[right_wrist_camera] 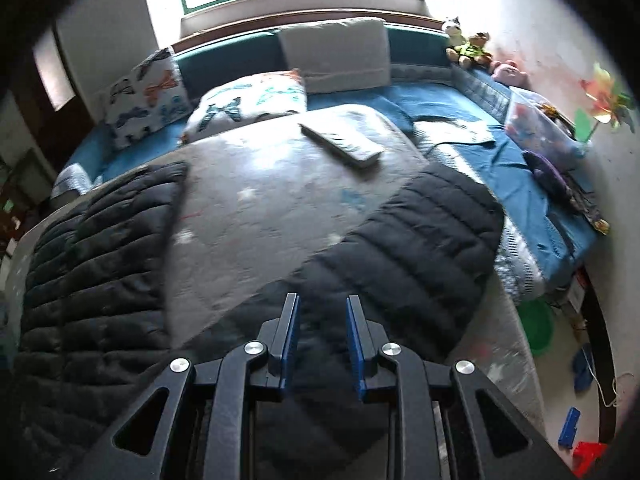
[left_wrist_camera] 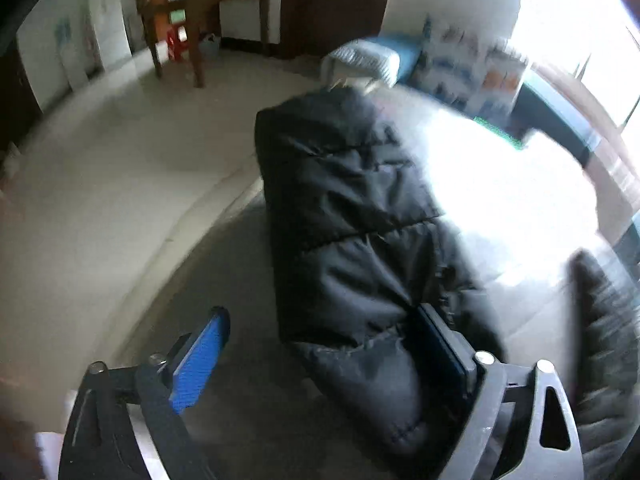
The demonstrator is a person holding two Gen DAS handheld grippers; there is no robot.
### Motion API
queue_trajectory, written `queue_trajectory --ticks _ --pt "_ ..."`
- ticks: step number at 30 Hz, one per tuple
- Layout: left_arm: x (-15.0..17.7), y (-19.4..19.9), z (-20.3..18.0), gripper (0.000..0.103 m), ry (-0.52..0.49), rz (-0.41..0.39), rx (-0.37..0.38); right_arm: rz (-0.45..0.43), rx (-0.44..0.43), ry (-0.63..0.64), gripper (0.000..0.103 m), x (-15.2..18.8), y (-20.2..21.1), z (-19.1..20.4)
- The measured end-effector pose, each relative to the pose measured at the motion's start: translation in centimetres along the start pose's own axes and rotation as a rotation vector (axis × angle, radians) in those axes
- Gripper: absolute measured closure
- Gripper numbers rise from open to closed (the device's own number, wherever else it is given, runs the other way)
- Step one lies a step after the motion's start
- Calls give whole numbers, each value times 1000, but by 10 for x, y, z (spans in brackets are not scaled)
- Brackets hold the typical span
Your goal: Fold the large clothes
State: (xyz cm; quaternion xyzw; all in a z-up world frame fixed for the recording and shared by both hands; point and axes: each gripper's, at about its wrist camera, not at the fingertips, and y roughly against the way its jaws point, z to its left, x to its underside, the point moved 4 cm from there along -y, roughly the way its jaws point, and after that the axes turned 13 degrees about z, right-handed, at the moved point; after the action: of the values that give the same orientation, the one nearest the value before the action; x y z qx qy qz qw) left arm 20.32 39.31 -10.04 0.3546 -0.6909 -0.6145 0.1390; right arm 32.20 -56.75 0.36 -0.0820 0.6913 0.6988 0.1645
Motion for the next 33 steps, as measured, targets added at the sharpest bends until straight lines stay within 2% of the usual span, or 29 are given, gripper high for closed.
queue_trajectory --ticks 1,2,3,5,7,8,10,11,12,14,15,18,21,22,23,24,25,26,28,30,32,33 --pt "-3 3 2 22 14 -10 99 -6 -18 2 78 2 4 5" --pt "-5 3 3 35 21 -13 154 -11 -46 1 78 4 7 10" --pt "-6 2 2 43 19 -12 176 -15 -70 -2 78 7 11 16" --pt "-11 -1 3 70 28 -9 155 -20 -92 4 78 14 18 31" --pt "-12 12 1 87 28 -63 131 -31 -76 33 78 19 27 46" --pt "-15 32 -4 88 1 -154 146 -42 -62 49 78 21 33 52" --pt "-12 61 -12 88 -46 -284 153 -74 -56 74 78 25 46 61" --pt "-12 66 -14 87 -57 -310 150 -92 -66 78 78 28 53 64" --pt "-13 62 -14 83 -65 -294 113 -108 -86 82 78 31 59 67" --pt "-16 29 -9 81 -80 -155 -16 -106 -120 90 78 38 60 73" --pt "-13 17 -8 79 -77 -108 -57 -92 -131 97 78 41 57 77" --pt "-9 6 -3 73 -50 -51 -93 -14 -134 141 78 55 40 93" --pt "-14 25 -5 55 -43 -53 -99 56 -144 217 78 74 31 115" --pt "-18 40 -5 41 -38 -76 -124 65 -151 245 77 80 32 124" --pt "-17 55 -7 32 -44 -117 -150 77 -163 274 77 88 33 132" --pt "-15 74 -10 28 -57 -156 -170 90 -175 304 75 96 35 141" --pt "-12 89 -11 19 -67 -192 -194 99 -190 342 70 105 37 152" --pt "-7 111 -13 16 -75 -239 -219 102 -200 369 67 112 39 159" --pt "4 142 -18 16 -100 -266 -182 109 -214 444 53 131 42 180" --pt "28 171 -35 16 -172 -268 -113 120 -221 500 52 146 42 194" --pt "51 183 -54 16 -230 -271 -94 140 -228 576 52 162 38 214" --pt "72 189 -71 16 -291 -267 -67 144 -223 610 52 169 37 223"
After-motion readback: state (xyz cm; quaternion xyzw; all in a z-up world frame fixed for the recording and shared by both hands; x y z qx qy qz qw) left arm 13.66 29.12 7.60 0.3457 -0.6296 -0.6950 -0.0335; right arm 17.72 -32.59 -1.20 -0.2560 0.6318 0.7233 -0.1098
